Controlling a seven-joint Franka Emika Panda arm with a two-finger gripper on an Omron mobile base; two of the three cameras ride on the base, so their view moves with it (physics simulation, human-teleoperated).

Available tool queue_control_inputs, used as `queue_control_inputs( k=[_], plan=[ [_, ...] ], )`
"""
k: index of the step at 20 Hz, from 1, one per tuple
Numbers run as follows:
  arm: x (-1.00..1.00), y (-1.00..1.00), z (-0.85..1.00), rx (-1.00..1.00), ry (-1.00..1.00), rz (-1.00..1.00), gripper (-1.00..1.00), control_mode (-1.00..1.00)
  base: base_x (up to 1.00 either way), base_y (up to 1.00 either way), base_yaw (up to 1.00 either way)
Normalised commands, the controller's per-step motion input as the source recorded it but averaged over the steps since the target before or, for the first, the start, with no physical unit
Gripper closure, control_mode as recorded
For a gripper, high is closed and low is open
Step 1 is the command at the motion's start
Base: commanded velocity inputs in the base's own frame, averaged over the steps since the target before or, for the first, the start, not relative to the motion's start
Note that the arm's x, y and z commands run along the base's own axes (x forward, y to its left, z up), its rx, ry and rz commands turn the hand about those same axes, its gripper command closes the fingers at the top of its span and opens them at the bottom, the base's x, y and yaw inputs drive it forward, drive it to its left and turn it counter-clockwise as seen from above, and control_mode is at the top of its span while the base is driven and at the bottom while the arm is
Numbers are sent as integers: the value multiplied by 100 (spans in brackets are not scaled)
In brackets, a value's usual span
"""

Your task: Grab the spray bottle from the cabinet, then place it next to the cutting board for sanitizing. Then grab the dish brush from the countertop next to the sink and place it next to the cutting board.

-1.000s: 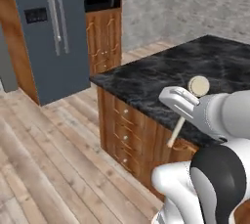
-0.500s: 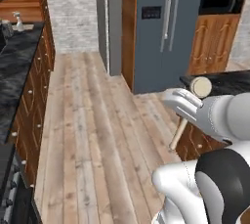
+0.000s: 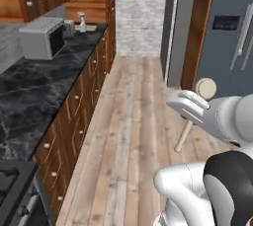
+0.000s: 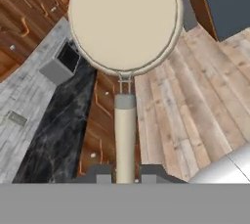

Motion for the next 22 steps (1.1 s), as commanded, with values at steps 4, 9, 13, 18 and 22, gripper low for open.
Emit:
queue_control_inputs(
  k=[4,9,13,18,22],
  plan=[
    [0,0,0,0,0,0,100,100,100,-29,35],
    [0,0,0,0,0,0,100,100,100,-39,34],
    [0,0,0,0,0,0,100,100,100,-32,31],
    [0,0,0,0,0,0,100,100,100,-39,31],
    [0,0,0,0,0,0,100,100,100,-65,31]
  ],
)
